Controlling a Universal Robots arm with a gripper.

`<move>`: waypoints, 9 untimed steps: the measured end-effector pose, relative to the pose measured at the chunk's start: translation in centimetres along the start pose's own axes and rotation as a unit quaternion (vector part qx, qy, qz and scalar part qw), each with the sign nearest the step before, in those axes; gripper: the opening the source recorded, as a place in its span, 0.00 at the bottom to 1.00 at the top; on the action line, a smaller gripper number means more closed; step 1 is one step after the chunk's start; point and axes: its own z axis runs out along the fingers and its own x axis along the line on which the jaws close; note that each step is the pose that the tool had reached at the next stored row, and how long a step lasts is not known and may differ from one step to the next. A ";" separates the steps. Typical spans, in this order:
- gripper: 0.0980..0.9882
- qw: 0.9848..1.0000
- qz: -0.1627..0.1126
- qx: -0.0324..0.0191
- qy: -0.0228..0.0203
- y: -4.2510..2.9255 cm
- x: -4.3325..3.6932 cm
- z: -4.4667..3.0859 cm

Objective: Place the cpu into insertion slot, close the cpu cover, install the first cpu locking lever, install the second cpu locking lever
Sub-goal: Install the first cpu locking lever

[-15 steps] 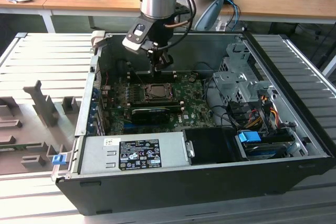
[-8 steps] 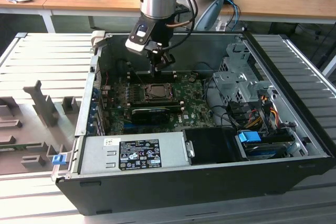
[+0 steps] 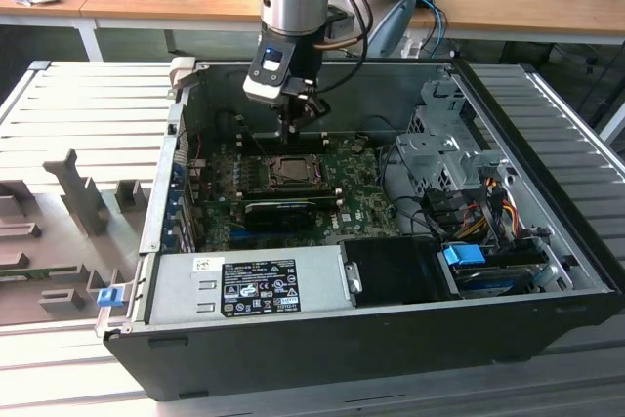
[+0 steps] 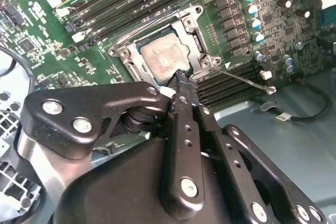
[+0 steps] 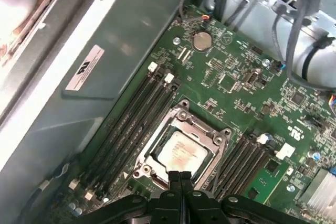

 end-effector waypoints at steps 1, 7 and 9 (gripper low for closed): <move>0.01 1.000 -0.008 0.000 0.000 0.00 0.00 0.00; 0.01 0.998 -0.061 0.001 0.001 0.00 0.00 0.00; 0.01 0.997 -0.072 0.001 0.002 0.00 0.00 0.00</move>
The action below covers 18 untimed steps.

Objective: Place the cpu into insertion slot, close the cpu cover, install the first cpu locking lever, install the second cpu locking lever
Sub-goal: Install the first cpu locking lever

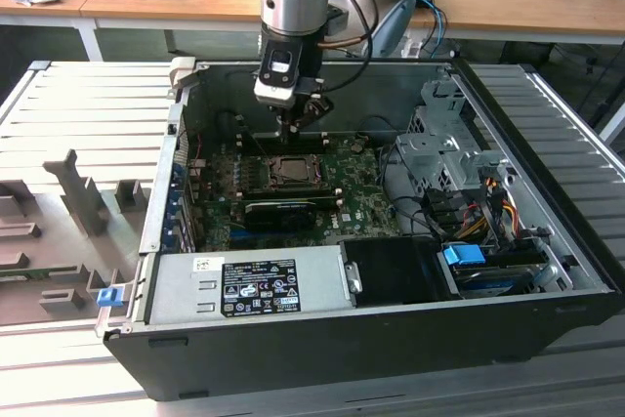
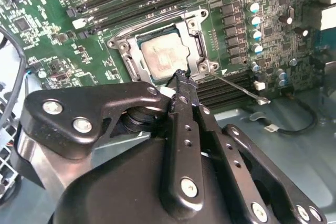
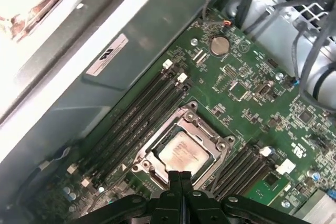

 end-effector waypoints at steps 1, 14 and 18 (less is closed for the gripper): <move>0.01 1.000 -0.007 0.000 0.000 0.00 0.00 0.00; 0.01 0.996 -0.087 0.001 0.002 0.00 0.00 0.00; 0.01 0.993 -0.122 0.001 0.003 0.00 0.00 0.00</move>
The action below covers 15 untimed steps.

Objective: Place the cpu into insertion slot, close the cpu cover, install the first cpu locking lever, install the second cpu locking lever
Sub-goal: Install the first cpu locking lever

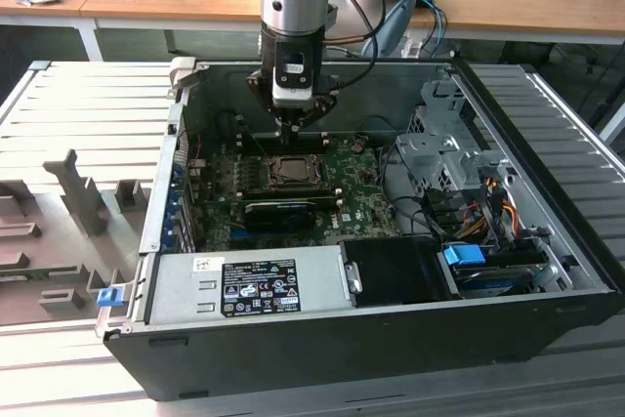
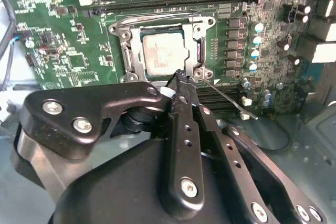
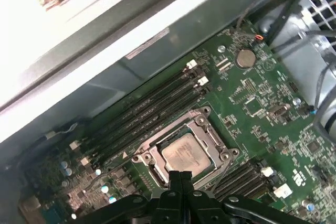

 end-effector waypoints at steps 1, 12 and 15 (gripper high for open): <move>0.01 1.000 -0.006 0.000 0.000 0.00 0.00 0.00; 0.01 0.997 -0.081 0.001 0.002 0.00 0.00 0.00; 0.01 0.994 -0.106 0.001 0.002 0.00 0.00 0.00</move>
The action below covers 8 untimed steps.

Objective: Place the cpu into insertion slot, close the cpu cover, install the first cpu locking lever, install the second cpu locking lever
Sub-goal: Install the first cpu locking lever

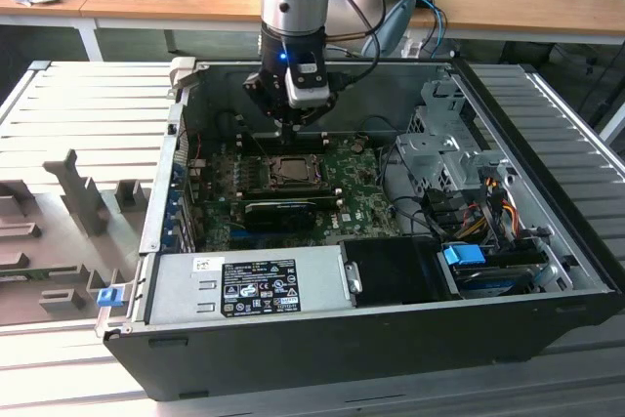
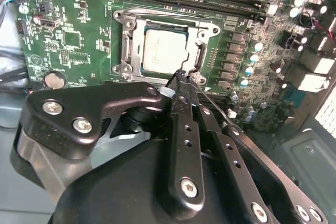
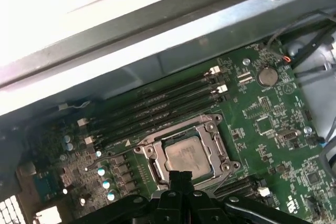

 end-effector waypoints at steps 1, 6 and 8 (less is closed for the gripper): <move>0.01 1.000 -0.010 0.000 0.000 0.00 0.00 0.00; 0.01 0.999 -0.036 0.000 0.001 0.00 0.00 0.00; 0.01 0.999 -0.045 0.000 0.001 0.00 0.00 0.00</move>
